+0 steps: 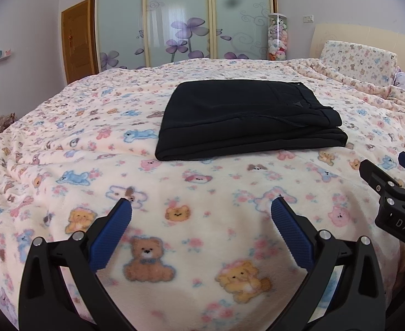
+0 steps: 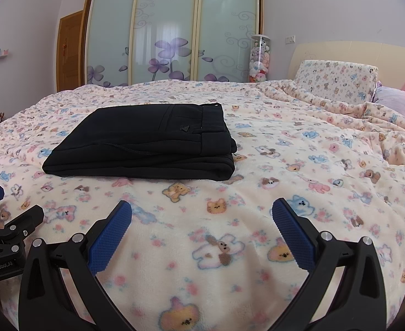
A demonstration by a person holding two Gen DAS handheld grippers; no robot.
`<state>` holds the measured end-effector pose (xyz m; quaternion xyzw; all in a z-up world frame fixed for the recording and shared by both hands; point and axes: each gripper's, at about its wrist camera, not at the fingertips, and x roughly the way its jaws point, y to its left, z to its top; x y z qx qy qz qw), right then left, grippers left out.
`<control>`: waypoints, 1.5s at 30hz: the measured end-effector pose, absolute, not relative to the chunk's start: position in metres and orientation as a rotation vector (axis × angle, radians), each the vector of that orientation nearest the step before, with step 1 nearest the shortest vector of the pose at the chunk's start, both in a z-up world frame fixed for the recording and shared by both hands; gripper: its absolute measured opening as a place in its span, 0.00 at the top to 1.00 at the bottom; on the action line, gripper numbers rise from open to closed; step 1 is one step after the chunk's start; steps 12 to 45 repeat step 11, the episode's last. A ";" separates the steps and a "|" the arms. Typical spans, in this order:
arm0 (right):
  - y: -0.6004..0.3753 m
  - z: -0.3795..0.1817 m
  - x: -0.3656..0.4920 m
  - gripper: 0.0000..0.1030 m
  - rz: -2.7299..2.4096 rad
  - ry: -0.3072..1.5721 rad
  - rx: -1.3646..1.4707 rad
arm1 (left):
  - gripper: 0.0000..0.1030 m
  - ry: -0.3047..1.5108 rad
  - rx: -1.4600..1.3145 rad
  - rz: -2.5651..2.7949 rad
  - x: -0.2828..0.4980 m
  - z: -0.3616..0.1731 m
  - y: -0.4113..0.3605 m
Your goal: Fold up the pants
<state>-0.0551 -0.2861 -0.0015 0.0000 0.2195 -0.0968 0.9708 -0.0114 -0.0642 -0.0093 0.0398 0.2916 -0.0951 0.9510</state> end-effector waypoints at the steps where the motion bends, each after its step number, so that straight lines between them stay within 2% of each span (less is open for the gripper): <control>1: -0.286 -0.002 -0.055 0.01 -0.195 0.444 0.000 | 0.02 0.593 0.082 -0.194 -0.011 -0.010 -0.064; 45: -0.287 -0.001 -0.054 0.01 -0.194 0.444 0.000 | 0.02 0.602 0.090 -0.200 -0.009 -0.010 -0.063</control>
